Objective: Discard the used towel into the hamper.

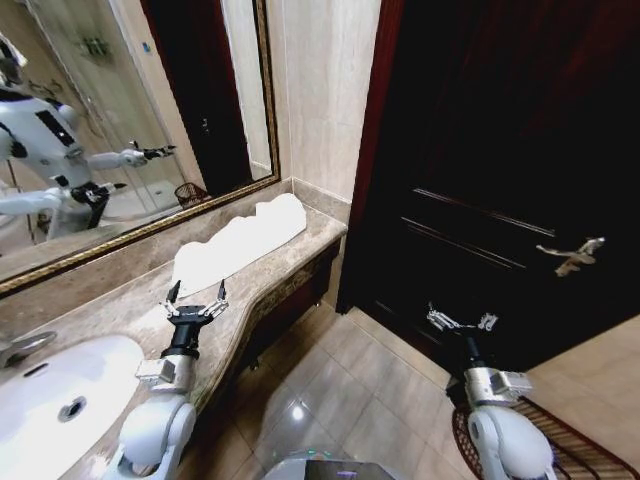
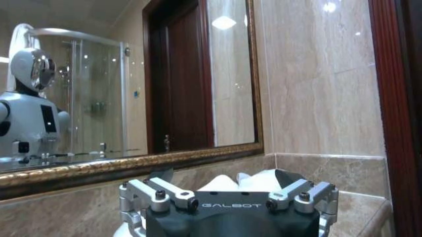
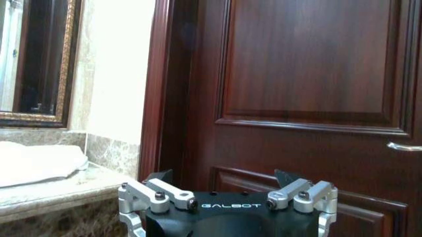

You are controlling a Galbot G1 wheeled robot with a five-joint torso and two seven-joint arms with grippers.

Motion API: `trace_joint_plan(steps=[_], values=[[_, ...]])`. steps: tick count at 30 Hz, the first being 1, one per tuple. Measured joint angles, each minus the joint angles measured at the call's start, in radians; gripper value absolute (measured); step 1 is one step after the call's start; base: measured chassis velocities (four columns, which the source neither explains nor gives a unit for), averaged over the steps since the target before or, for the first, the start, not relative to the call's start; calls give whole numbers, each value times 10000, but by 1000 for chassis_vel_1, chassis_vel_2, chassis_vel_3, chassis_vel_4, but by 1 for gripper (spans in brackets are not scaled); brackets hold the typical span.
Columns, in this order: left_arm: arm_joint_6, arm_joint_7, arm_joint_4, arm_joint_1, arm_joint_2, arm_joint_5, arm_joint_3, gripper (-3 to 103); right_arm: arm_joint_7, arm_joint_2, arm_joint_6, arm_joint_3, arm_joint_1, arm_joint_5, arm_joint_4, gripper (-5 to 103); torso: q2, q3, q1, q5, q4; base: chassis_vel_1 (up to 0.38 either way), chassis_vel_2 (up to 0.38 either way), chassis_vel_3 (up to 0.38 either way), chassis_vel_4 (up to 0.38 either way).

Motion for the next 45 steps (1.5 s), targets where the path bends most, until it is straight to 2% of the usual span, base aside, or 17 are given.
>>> trace_joint_plan(steps=[32,45], values=[[264,-134,-19,-104,55,-5,47,100,-146,117,148,-54,-105,-170,-70,100,0,0,0,0,0,-99,98,103,-103],[321,-219,24,-143,52,-2,88,100,-399,191,532,-72,-179,-270,-231,100,-2,0,-1,0,0,-67,64,62,-54]])
